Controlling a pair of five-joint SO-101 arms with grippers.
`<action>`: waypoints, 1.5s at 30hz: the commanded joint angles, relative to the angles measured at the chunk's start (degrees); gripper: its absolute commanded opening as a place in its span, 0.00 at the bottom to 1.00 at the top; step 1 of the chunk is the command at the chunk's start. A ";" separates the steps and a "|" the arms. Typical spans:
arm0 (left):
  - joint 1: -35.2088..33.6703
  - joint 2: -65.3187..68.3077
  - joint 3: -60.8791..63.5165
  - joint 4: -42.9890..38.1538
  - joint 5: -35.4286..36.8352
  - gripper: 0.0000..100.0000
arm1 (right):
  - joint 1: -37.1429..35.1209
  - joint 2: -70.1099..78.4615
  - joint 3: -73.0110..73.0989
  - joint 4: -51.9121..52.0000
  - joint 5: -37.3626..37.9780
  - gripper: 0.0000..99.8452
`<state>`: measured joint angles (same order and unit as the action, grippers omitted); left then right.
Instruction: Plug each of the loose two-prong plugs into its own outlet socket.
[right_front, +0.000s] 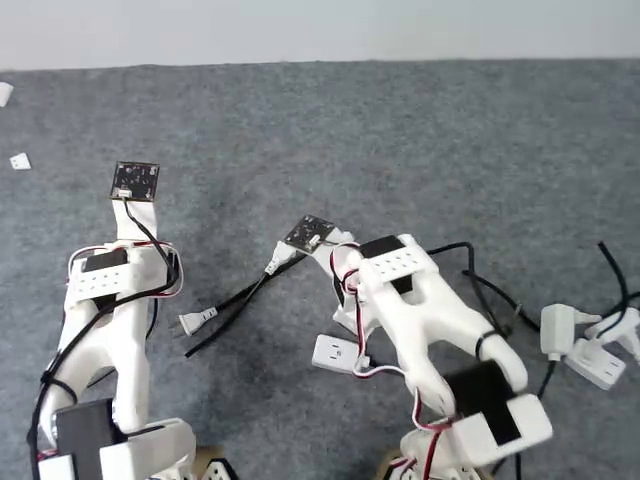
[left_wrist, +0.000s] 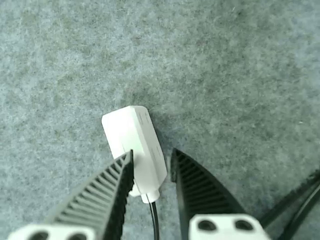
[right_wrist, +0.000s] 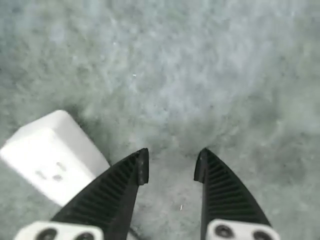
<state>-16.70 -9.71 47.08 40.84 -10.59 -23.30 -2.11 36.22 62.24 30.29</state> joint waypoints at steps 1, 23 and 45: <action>-0.09 -0.26 -1.89 -0.44 -0.62 0.12 | -2.51 -10.42 1.41 4.35 -0.44 0.17; -0.09 -0.26 -1.89 -0.44 -0.70 0.12 | -19.21 -18.42 20.04 -2.77 -0.26 0.17; -0.09 -0.26 -1.89 -0.44 -0.70 0.12 | -3.65 -24.31 16.09 -4.79 -4.75 0.01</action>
<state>-16.70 -9.71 47.08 40.84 -10.95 -31.74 -19.78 55.47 57.76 28.44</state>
